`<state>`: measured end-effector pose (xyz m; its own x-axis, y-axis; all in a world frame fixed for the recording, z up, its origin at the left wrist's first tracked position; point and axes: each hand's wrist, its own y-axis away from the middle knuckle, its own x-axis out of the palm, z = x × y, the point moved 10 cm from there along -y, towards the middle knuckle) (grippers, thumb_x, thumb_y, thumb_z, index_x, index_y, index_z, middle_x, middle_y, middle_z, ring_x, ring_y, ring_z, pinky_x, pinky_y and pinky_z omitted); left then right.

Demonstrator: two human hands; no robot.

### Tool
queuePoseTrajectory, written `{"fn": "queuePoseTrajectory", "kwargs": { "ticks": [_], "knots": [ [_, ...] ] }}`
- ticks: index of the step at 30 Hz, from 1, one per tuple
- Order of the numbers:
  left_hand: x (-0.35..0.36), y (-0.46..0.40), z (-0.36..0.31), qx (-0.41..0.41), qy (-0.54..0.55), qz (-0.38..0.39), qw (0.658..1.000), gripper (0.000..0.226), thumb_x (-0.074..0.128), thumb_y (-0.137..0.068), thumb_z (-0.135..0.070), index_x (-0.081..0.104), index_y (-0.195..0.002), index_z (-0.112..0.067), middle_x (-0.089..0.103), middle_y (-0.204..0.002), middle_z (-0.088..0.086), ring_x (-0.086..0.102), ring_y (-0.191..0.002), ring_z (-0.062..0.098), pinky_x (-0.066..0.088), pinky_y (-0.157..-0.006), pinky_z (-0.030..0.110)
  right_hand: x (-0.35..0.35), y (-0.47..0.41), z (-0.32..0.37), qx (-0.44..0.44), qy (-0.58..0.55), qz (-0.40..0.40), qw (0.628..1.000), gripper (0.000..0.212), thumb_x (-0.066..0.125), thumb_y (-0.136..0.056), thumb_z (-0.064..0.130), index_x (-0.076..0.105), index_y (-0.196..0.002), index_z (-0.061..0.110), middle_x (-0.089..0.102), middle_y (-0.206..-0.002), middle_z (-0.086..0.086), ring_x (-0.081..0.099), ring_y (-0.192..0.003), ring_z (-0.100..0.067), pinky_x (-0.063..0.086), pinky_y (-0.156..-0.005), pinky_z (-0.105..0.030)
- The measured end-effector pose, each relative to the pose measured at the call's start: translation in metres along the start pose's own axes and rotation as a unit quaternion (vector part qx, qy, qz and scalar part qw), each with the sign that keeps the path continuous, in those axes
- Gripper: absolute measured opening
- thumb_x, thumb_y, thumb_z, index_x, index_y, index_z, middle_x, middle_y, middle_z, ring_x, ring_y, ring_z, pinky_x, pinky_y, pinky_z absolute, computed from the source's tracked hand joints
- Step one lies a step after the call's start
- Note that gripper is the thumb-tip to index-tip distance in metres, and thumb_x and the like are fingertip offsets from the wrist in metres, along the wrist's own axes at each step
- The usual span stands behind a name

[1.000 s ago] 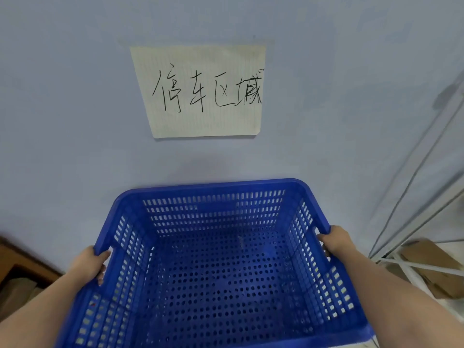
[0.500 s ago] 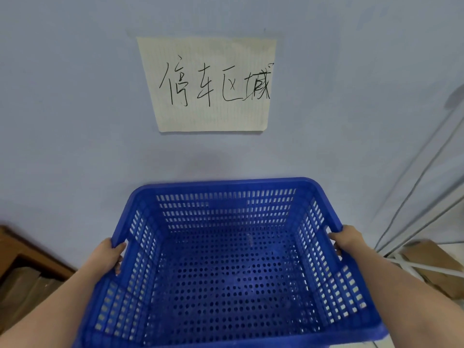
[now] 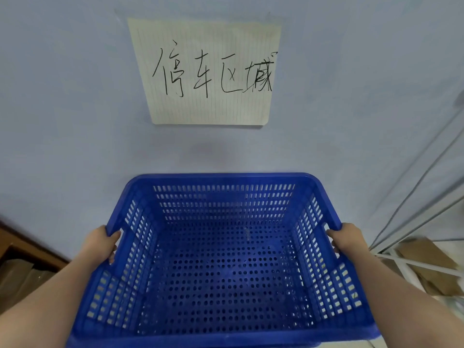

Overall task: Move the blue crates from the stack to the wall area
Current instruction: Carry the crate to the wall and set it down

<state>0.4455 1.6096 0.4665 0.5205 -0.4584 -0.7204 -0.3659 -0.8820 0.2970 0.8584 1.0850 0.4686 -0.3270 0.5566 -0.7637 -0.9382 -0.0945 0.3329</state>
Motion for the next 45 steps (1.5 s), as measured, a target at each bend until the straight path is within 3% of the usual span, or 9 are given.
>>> {"fn": "queuePoseTrajectory", "kwargs": {
  "ticks": [9, 14, 20, 25, 32, 36, 39, 43, 45],
  "knots": [
    [0.002, -0.003, 0.002, -0.008, 0.000, 0.001, 1.000, 0.016, 0.049, -0.096, -0.015, 0.049, -0.091, 0.001, 0.056, -0.059, 0.019, 0.051, -0.041, 0.027, 0.052, -0.056, 0.044, 0.001, -0.002, -0.002, 0.007, 0.002, 0.000, 1.000, 0.015, 0.057, -0.084, 0.021, 0.057, -0.081, 0.007, 0.069, -0.071, -0.016, 0.065, -0.058, -0.031, 0.054, -0.068, -0.038],
    [0.001, 0.007, 0.006, -0.001, -0.032, -0.008, 0.999, 0.021, 0.048, -0.096, -0.018, 0.051, -0.093, 0.002, 0.060, -0.063, 0.020, 0.056, -0.045, 0.030, 0.050, -0.059, 0.038, 0.002, 0.003, -0.005, 0.004, -0.001, -0.004, 1.000, 0.014, 0.056, -0.083, 0.020, 0.056, -0.076, 0.008, 0.069, -0.072, -0.018, 0.066, -0.061, -0.033, 0.056, -0.069, -0.040],
    [-0.002, 0.012, 0.004, 0.005, -0.052, -0.019, 0.998, 0.022, 0.048, -0.096, -0.020, 0.051, -0.093, 0.002, 0.065, -0.068, 0.027, 0.060, -0.051, 0.032, 0.047, -0.060, 0.037, 0.002, 0.004, -0.006, -0.004, -0.011, -0.002, 1.000, 0.019, 0.055, -0.082, 0.023, 0.059, -0.084, 0.005, 0.068, -0.071, -0.018, 0.068, -0.065, -0.036, 0.058, -0.070, -0.044],
    [-0.005, 0.015, 0.002, 0.007, -0.065, -0.040, 0.997, 0.024, 0.050, -0.095, -0.021, 0.054, -0.094, 0.003, 0.065, -0.072, 0.020, 0.061, -0.054, 0.032, 0.044, -0.054, 0.035, 0.005, 0.004, -0.008, 0.003, -0.010, 0.008, 1.000, 0.022, 0.052, -0.083, 0.027, 0.058, -0.081, 0.006, 0.069, -0.072, -0.017, 0.067, -0.065, -0.033, 0.057, -0.071, -0.040],
    [-0.005, 0.025, 0.001, -0.009, -0.189, -0.049, 0.981, 0.022, 0.052, -0.092, -0.025, 0.043, -0.098, -0.006, 0.062, -0.095, 0.021, 0.057, -0.080, 0.034, 0.045, -0.071, 0.038, 0.007, 0.002, -0.009, -0.012, 0.007, 0.019, 1.000, 0.040, 0.048, -0.088, 0.039, 0.062, -0.085, 0.002, 0.068, -0.067, -0.013, 0.065, -0.064, -0.028, 0.047, -0.061, -0.031],
    [-0.004, 0.037, 0.009, -0.036, -0.200, -0.035, 0.979, 0.025, 0.053, -0.091, -0.019, 0.041, -0.106, -0.002, 0.059, -0.105, 0.022, 0.056, -0.087, 0.035, 0.043, -0.074, 0.038, 0.004, 0.010, -0.003, -0.034, 0.036, 0.015, 0.999, 0.037, 0.049, -0.088, 0.038, 0.055, -0.096, 0.002, 0.067, -0.081, -0.013, 0.063, -0.071, -0.029, 0.048, -0.065, -0.033],
    [-0.003, 0.048, 0.015, -0.042, -0.201, -0.017, 0.978, 0.038, 0.055, -0.089, -0.016, 0.040, -0.119, 0.004, 0.056, -0.118, 0.024, 0.057, -0.100, 0.038, 0.045, -0.079, 0.039, 0.001, 0.031, -0.003, -0.039, 0.096, 0.003, 0.995, 0.026, 0.049, -0.088, 0.030, 0.039, -0.100, 0.010, 0.054, -0.092, -0.009, 0.056, -0.080, -0.029, 0.044, -0.069, -0.033],
    [-0.006, 0.057, 0.010, -0.034, -0.215, 0.025, 0.976, 0.051, 0.054, -0.088, -0.022, 0.040, -0.129, 0.005, 0.052, -0.130, 0.022, 0.057, -0.113, 0.035, 0.049, -0.091, 0.037, 0.004, 0.050, -0.019, -0.005, 0.125, 0.008, 0.992, 0.036, 0.050, -0.087, 0.022, 0.041, -0.116, 0.003, 0.052, -0.095, -0.010, 0.056, -0.083, -0.029, 0.048, -0.074, -0.036],
    [-0.008, 0.059, -0.007, 0.013, -0.243, 0.033, 0.969, 0.050, 0.050, -0.089, -0.024, 0.041, -0.130, 0.003, 0.051, -0.131, 0.019, 0.057, -0.114, 0.033, 0.048, -0.093, 0.035, 0.002, 0.055, -0.024, 0.011, 0.146, 0.002, 0.989, 0.042, 0.052, -0.084, 0.020, 0.045, -0.121, 0.000, 0.056, -0.098, -0.012, 0.059, -0.086, -0.029, 0.052, -0.080, -0.038]
  ]
}}
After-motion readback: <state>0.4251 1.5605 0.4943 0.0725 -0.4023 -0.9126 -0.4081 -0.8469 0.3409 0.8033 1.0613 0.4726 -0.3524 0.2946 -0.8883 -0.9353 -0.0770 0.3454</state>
